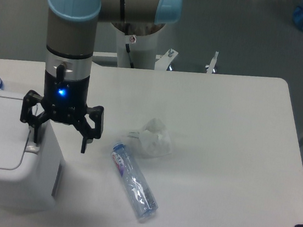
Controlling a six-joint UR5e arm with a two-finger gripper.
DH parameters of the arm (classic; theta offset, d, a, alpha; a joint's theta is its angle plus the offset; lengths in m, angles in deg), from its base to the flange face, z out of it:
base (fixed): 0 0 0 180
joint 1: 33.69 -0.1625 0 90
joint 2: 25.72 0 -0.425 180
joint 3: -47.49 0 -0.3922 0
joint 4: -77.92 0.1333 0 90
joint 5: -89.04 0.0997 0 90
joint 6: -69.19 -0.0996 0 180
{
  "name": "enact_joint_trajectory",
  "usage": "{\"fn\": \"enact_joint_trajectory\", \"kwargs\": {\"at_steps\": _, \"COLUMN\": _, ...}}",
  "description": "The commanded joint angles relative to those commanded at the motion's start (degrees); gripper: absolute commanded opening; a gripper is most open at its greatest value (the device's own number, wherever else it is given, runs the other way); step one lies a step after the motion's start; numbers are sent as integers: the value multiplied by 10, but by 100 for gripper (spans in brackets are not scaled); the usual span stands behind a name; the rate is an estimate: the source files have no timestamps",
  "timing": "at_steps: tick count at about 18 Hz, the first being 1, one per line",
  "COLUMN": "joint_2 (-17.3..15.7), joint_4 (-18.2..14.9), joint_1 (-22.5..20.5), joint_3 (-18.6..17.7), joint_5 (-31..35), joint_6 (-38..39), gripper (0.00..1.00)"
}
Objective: Open the trash can
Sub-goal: 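Push the lid edge with the gripper fingers to flip it open, then raise the gripper away from the opened trash can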
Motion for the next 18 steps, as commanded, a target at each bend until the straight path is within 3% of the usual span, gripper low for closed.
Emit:
{"fn": "enact_joint_trajectory", "kwargs": {"at_steps": 8, "joint_2": -1, "joint_4": 0, "joint_1": 0, "joint_3": 10, "joint_5": 0, "joint_6": 0, "gripper": 100}}
{"fn": "enact_joint_trajectory", "kwargs": {"at_steps": 11, "joint_2": 0, "joint_4": 21, "joint_1": -3, "joint_3": 25, "joint_5": 6, "joint_6": -6, "gripper": 100}}
{"fn": "enact_joint_trajectory", "kwargs": {"at_steps": 14, "joint_2": 2, "joint_4": 31, "joint_1": -20, "joint_3": 42, "joint_5": 65, "joint_6": -14, "gripper": 100}}
{"fn": "enact_joint_trajectory", "kwargs": {"at_steps": 18, "joint_2": 1, "joint_4": 12, "joint_1": -39, "joint_3": 37, "joint_5": 113, "joint_6": -134, "gripper": 100}}
